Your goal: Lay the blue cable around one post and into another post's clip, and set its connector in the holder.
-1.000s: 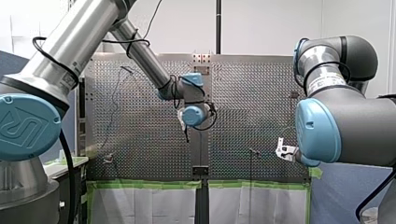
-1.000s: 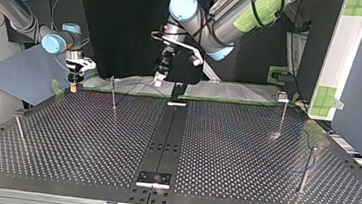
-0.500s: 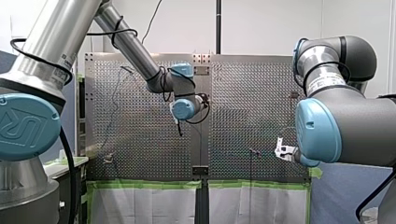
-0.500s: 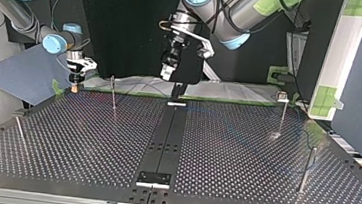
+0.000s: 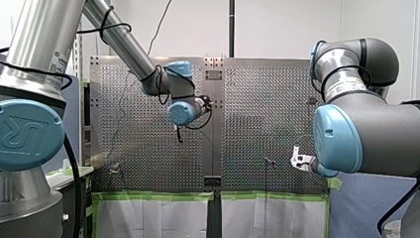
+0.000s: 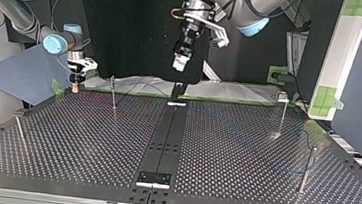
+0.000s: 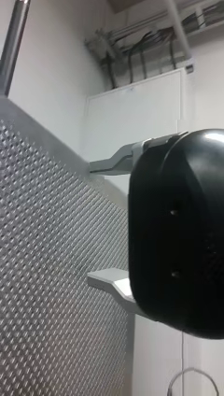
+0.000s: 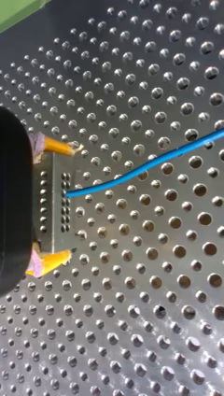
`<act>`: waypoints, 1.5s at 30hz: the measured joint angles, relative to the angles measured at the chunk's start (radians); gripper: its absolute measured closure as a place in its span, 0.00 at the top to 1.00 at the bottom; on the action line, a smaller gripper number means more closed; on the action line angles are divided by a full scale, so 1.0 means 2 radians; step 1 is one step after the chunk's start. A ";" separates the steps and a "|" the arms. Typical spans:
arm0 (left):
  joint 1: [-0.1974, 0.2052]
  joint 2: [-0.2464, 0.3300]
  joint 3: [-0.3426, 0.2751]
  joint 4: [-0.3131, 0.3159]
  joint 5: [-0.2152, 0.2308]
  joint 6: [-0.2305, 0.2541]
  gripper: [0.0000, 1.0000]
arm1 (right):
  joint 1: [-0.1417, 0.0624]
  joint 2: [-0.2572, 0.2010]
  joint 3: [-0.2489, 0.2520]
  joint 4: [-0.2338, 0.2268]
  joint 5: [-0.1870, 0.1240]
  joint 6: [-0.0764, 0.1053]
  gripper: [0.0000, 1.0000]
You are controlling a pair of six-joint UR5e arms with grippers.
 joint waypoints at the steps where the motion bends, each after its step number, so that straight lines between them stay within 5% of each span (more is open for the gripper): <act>1: 0.000 0.001 -0.005 -0.002 -0.002 0.001 1.00 | 0.000 0.000 0.000 0.000 0.000 0.000 0.00; 29: 0.025 0.001 -0.124 0.065 0.005 0.000 1.00 | 0.007 0.000 -0.001 0.000 0.000 0.000 0.00; 45: 0.032 0.001 -0.197 0.070 0.006 0.000 1.00 | 0.010 0.000 -0.002 0.000 0.000 -0.002 0.00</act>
